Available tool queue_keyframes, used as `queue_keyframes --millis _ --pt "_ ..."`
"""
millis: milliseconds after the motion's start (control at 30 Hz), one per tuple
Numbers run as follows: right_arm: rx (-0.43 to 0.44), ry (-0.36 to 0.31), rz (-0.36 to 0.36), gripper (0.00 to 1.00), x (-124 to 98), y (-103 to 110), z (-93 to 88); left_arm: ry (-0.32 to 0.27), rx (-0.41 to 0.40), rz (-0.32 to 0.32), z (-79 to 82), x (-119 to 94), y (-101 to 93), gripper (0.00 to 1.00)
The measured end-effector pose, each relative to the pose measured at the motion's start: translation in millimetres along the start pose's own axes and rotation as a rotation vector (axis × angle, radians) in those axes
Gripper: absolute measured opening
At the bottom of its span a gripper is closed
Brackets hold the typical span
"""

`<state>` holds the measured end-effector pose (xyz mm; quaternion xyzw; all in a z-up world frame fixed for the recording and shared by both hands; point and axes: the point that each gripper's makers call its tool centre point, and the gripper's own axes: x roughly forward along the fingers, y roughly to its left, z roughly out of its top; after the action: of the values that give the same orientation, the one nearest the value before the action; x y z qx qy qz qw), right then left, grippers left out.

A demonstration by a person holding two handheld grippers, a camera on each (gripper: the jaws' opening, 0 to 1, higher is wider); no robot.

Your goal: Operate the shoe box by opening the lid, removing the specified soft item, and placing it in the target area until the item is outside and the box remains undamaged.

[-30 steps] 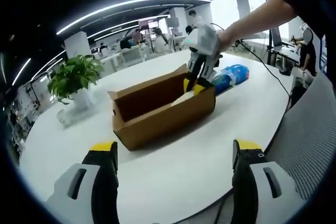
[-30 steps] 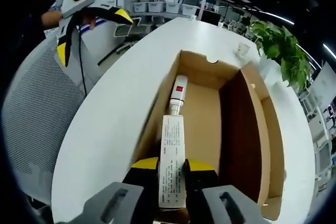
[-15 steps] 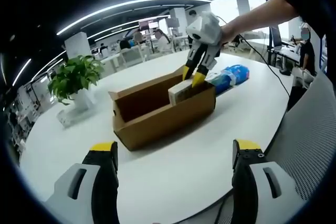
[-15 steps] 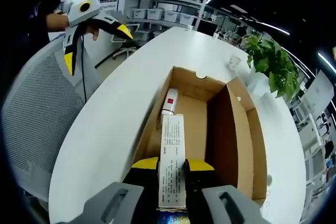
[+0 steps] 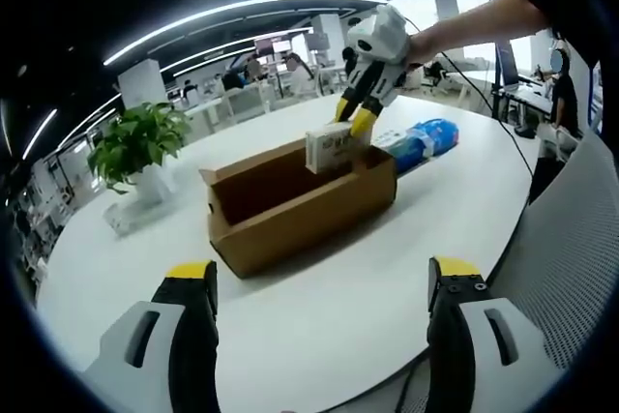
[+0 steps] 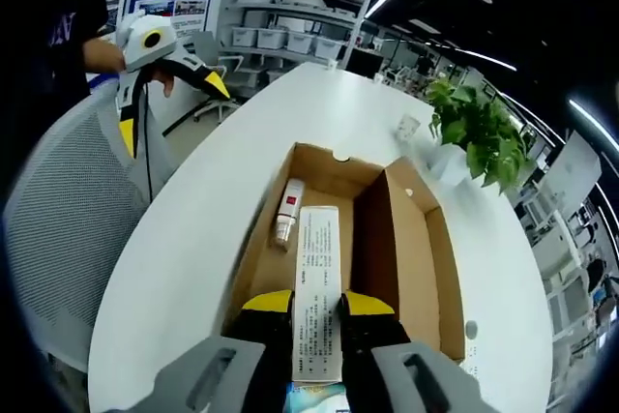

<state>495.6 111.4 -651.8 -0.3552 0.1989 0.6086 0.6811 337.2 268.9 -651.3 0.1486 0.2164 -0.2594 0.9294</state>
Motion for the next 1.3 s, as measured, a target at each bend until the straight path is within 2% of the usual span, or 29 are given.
queue_keyframes --millis 167,200,667,933,1300 --pt "0.011 -0.014 -0.023 0.13 -15 -6 2.9 0.002 0.003 -0.007 -0.2 0 -1.1 0.9" --pt "-0.007 0.009 -0.035 0.13 -18 -8 -1.5 0.002 0.003 -0.007 -0.2 0 -1.1 0.9" --pt "0.011 0.071 -0.078 0.13 -54 -24 -38.0 0.017 0.006 -0.013 -4.1 1 -2.5 0.9" --pt "0.019 0.102 -0.095 0.13 -67 -32 -57.9 0.026 0.006 -0.012 -6.1 2 -2.0 0.9" --pt "0.05 0.154 -0.131 0.13 -90 -48 -92.4 0.038 0.004 -0.014 -7.7 2 -1.3 0.9"
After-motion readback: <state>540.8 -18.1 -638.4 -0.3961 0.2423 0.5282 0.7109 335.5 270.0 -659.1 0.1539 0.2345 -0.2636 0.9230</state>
